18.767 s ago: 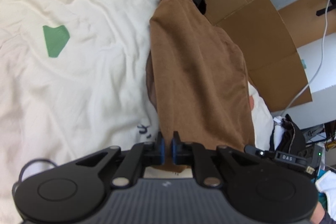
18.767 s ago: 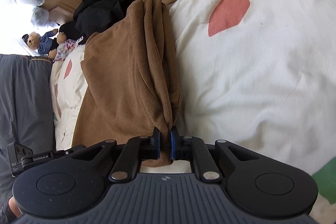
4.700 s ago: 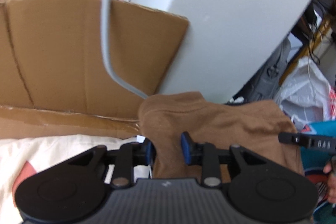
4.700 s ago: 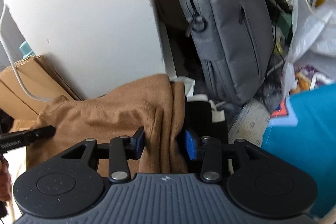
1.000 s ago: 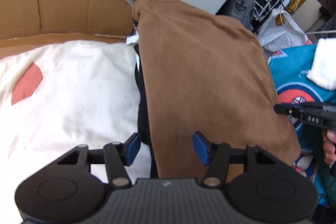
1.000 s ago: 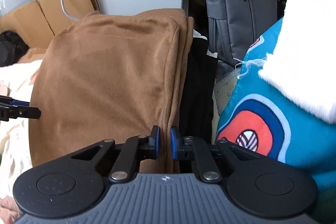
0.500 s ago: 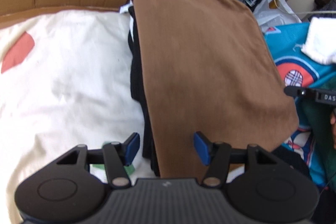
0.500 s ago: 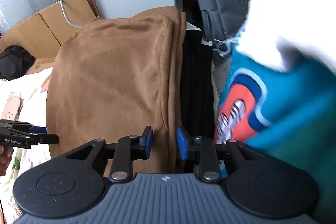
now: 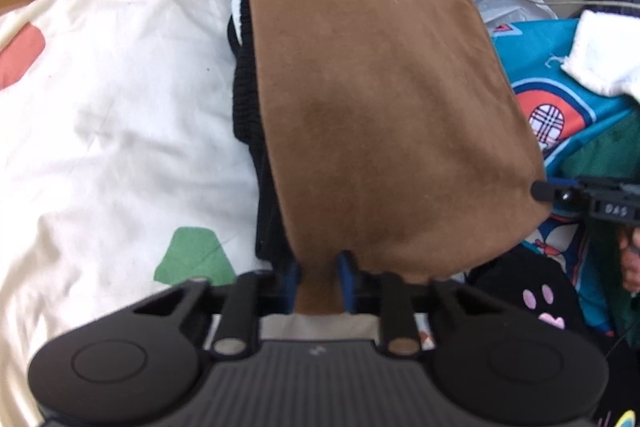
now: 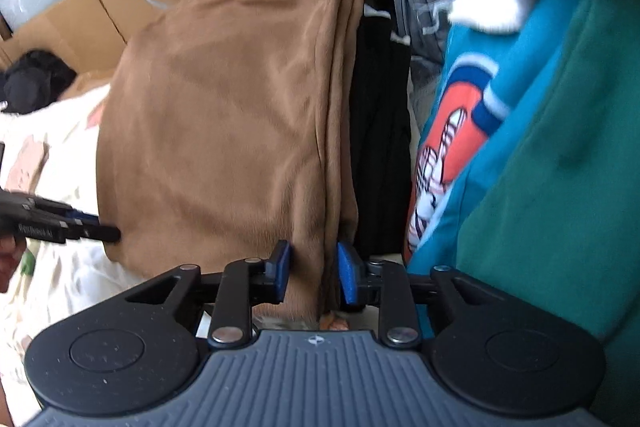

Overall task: Fold clothes
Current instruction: 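Lower the bundle with the right gripper onto the sheet edge by the cardboard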

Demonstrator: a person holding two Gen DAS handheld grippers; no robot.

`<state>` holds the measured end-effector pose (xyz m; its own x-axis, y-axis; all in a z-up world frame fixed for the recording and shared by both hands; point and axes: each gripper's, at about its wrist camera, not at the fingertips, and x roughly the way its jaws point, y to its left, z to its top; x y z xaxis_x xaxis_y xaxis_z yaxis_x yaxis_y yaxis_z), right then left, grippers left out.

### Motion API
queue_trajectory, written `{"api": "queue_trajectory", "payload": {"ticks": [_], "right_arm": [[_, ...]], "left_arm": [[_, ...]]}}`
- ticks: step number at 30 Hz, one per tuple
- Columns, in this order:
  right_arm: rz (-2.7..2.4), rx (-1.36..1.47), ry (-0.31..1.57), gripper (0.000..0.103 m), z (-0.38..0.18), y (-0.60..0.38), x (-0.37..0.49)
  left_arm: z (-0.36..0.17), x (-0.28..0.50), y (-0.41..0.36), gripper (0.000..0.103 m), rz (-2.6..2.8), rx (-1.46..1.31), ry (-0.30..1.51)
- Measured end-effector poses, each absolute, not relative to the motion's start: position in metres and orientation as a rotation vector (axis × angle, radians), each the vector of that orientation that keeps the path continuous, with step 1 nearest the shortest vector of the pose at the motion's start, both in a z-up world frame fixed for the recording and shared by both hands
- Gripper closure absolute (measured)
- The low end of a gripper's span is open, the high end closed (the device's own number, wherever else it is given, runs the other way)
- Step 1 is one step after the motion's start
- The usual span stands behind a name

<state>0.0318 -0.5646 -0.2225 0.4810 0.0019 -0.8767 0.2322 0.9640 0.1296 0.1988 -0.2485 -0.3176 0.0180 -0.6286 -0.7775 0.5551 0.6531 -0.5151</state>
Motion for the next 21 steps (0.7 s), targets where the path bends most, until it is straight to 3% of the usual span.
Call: {"api": "queue_trajectory", "payload": {"ticks": [12, 21], "right_arm": [[-0.133, 0.232, 1.095, 0.095, -0.239, -0.567, 0.019], [-0.124, 0.189, 1.106, 0.097, -0.238, -0.562, 0.019]], "left_arm": [[-0.318, 0.199, -0.251, 0.094, -0.948, -0.052, 1.259], [-0.323, 0.195, -0.251, 0.093, -0.913, -0.004, 1.309]]}}
